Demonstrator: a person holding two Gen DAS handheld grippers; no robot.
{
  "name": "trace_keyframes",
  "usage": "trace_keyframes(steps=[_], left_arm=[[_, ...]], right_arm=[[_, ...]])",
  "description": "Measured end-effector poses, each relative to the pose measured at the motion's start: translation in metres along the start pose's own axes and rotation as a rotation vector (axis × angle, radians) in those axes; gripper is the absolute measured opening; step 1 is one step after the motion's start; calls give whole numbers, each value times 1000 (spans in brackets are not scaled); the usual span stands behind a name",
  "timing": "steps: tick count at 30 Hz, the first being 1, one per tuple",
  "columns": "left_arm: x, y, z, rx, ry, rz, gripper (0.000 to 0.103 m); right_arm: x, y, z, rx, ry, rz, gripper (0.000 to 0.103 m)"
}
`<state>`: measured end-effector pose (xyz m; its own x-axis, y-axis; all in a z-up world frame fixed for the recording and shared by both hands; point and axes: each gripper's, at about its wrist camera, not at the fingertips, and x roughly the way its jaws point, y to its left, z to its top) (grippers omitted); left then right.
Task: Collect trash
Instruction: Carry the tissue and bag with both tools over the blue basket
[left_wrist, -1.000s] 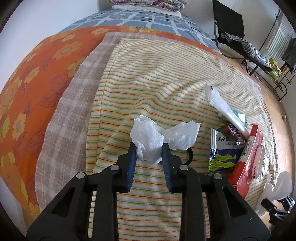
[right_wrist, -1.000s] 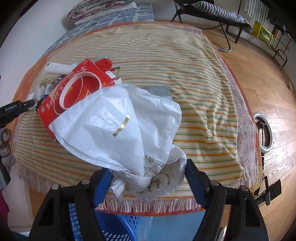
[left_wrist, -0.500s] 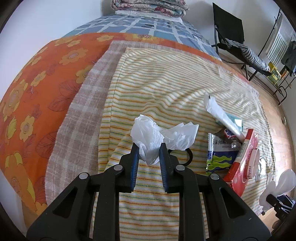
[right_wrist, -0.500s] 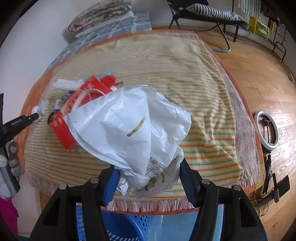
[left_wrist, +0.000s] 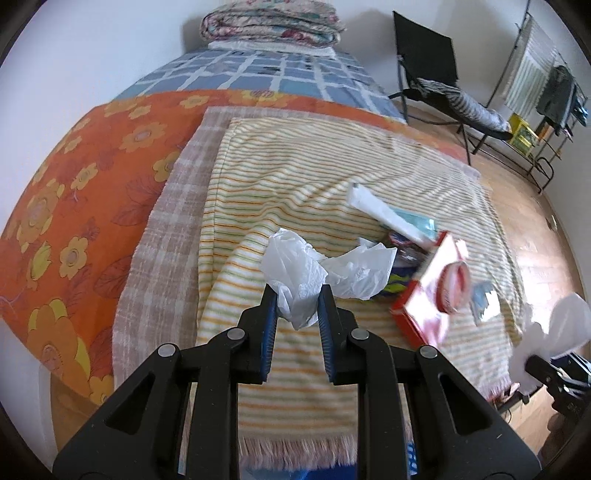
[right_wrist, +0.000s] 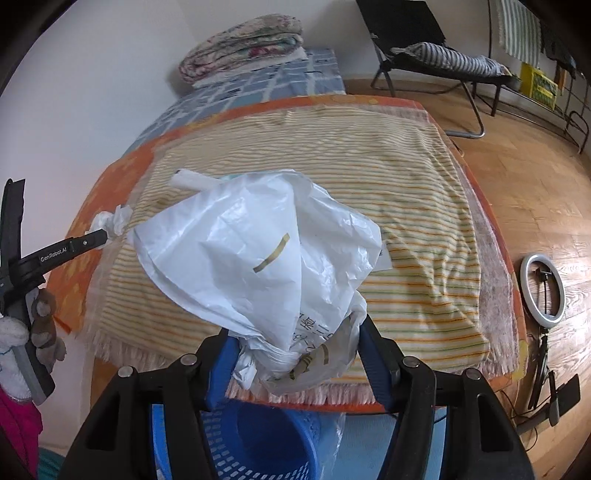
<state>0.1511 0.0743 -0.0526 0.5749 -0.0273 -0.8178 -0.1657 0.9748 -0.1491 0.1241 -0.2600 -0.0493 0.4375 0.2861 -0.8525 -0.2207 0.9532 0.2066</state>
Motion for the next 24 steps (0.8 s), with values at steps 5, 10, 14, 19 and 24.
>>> trace_keyframes(steps=[5,10,14,19,24], left_arm=[[-28,-15,-18,40,-2,-41,20],[-45,-26,-44,65,35,-83,20],[-56,-39,-64,106,52,-104,20],[-67,-49,-90,136,80,-138,20],[-71,-55,-115,155,124,-160,20]], right_arm=[[-11,3,-9,0,-4,41,63],[-22,10,-23,-24,-22,47,64],[-29,20,-39,-59,-21,61,64],[-33,39,-69,-132,-10,62,64],[-28,54,-101,-192,35,73,65]])
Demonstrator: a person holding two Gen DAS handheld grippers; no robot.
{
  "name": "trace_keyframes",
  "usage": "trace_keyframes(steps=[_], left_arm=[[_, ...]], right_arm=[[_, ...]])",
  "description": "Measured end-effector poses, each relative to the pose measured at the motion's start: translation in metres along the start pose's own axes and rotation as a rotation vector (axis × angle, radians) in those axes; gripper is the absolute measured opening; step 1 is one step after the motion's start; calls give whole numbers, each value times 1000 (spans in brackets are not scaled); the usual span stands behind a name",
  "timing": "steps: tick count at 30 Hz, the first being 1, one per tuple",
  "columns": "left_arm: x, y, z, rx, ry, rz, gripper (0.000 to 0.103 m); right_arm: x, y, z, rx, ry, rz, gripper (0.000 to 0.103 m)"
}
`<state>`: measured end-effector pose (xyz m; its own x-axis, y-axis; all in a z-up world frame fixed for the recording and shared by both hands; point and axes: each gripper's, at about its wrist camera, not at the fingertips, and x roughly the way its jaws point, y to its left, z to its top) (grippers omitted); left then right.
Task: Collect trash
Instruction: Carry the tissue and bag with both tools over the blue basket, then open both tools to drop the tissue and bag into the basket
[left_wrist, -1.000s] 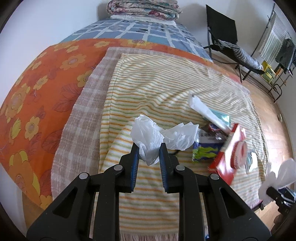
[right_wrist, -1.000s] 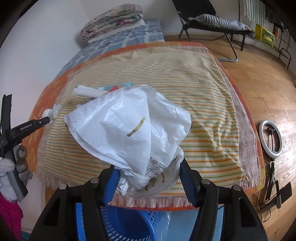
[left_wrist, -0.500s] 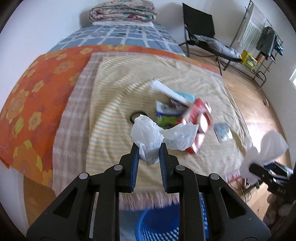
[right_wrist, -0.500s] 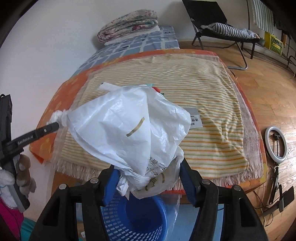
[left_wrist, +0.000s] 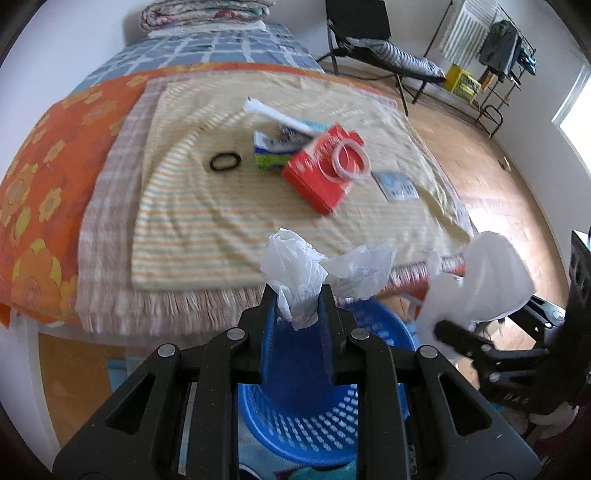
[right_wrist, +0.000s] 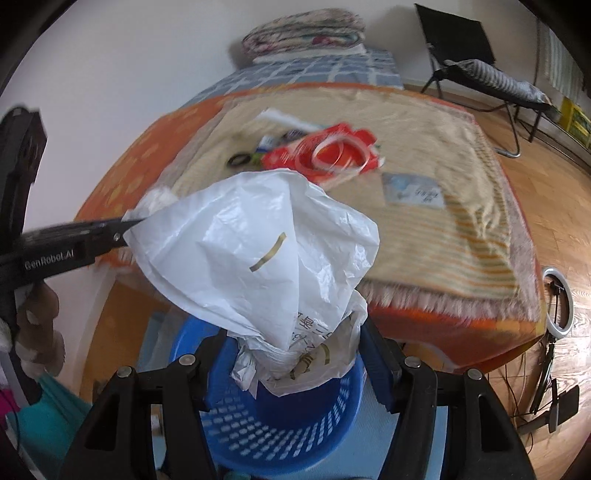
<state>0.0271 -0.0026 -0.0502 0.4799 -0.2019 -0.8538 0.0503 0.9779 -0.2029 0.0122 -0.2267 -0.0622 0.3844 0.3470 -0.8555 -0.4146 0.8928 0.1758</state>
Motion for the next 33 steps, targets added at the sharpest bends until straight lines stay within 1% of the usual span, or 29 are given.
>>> trace_keyframes(steps=[6,11,25,27,31,32,33], left_arm=[[9,-9,-23,28,58,-16,20],[17,-13,-33,48,92,-10,20],[26,-18,-44,70,133,-5,21],[26,-18,-45,69,137,-3,25],[27,-17,-46,61,140,6,29],[27,-17,-46,59,142,6,33],[27,-16,-46,57,144,6,40]], right_arm=[[14,7,-18,-20,57,9,65],[21,8,-20,-19,66,-3,66],[24,11,-20,-32,68,-27,68],[24,10,-20,-30,66,-30,69],[23,8,-21,-21,65,-30,71],[22,8,-21,-21,64,-31,71],[22,8,-21,-22,64,-31,71]])
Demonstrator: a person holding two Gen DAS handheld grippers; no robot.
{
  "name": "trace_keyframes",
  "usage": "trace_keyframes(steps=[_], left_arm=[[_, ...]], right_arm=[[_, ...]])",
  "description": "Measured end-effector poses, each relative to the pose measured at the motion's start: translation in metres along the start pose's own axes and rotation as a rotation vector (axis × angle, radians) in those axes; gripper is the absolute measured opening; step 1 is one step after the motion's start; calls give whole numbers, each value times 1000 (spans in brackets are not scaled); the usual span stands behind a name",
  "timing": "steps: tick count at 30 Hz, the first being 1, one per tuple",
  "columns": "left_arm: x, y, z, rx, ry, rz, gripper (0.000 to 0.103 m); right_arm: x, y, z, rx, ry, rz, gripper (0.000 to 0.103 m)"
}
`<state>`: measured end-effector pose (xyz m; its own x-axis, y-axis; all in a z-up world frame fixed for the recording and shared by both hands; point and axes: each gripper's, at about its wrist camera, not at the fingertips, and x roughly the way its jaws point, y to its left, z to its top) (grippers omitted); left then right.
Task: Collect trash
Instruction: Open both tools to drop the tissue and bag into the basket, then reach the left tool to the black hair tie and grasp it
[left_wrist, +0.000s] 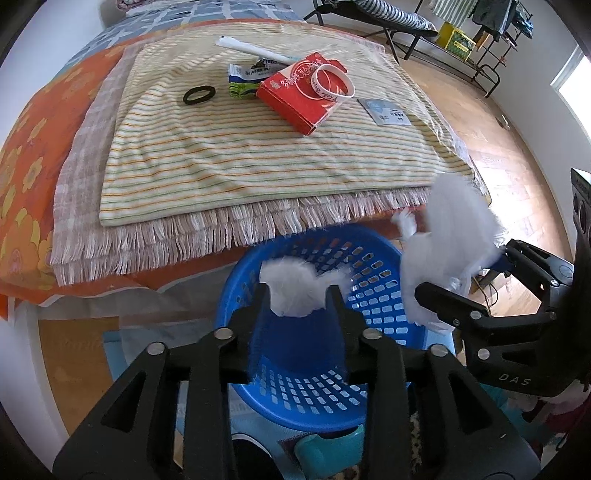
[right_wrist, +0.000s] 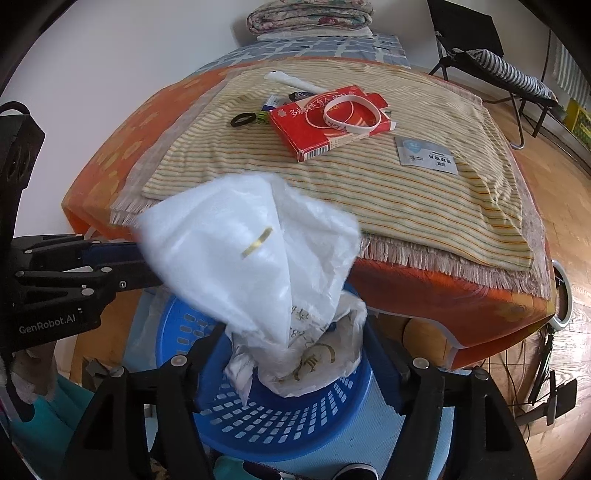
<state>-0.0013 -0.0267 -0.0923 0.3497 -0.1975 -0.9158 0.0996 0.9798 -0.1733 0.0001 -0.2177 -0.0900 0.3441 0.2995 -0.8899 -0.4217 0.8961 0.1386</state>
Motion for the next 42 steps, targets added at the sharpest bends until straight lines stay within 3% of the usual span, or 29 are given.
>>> trace_keyframes(steps=[10,21,24,42], left_arm=[[-1,0,0,-6,-4,-1,43],[1,3,2,-21,-5,9,46],[-1,5,3,-31,-17,10,58],[-8,22,30,-71,-62,24,58]], right_arm=[[-1,0,1,2,-4,-9,77],[-3,-5,5,23,-20,-17,90],[-3,-8,6,37,-24,-22,90],[-9,-29,29,147,-58,15,90]])
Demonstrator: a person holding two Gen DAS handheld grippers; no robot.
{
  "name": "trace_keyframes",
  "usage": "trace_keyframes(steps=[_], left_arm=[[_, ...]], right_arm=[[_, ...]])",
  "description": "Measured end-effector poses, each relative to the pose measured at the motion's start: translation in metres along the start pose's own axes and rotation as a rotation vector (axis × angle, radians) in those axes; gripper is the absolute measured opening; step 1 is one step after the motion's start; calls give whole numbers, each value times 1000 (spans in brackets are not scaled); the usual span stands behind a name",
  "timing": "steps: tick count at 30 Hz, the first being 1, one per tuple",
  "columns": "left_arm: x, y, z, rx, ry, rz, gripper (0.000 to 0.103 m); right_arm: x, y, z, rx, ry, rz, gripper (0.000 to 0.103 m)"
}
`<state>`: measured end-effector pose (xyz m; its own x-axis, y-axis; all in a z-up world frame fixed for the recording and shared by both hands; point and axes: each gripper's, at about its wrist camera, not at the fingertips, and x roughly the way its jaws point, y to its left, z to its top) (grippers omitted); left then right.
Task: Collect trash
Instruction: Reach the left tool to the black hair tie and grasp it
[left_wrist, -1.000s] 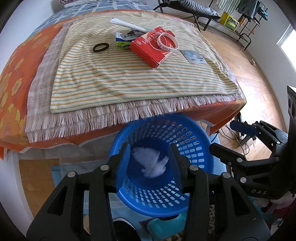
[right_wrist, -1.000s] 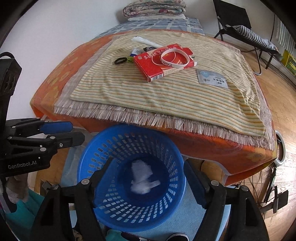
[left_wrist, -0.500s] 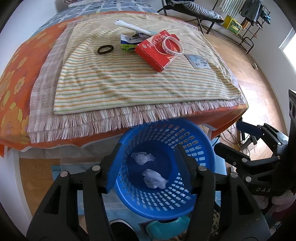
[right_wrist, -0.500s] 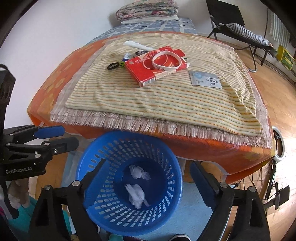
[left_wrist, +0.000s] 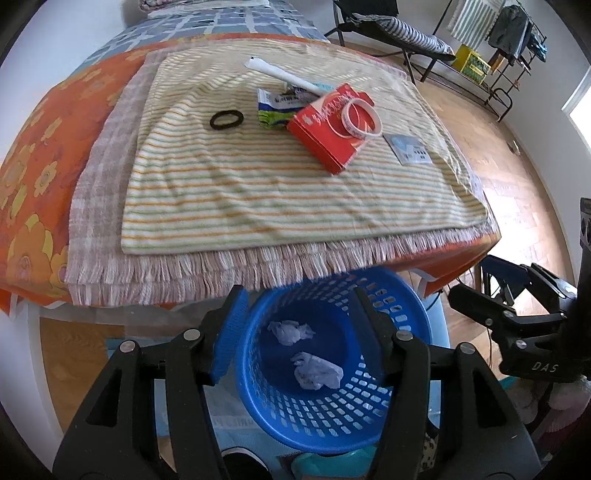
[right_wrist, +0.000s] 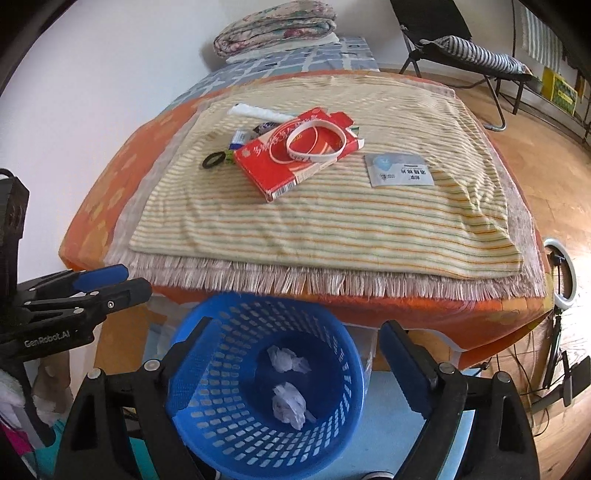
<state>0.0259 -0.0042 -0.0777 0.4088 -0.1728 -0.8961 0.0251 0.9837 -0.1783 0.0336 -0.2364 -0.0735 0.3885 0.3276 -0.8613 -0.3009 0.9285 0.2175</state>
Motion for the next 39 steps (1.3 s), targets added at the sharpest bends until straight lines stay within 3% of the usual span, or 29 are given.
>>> trace_keyframes(steps=[12,20,27,34,39], left_arm=[[-12,29,38,-63,-83,32,58],[-2,51,71,-107,-103,59,58],[17,68,96,-151,-87,58,58],[41,77,118,-149,-82,68,58],[62,80,132,-139,-76,84,58]], right_arm=[[-13,-6,31,11,-59,-9,90],[-16,-22,76,24,-144,0,91],[5,-43,117,60,-104,-16,90],[39,-63,133,132,-40,25,89],[60,-71,138,189,-18,49,81]])
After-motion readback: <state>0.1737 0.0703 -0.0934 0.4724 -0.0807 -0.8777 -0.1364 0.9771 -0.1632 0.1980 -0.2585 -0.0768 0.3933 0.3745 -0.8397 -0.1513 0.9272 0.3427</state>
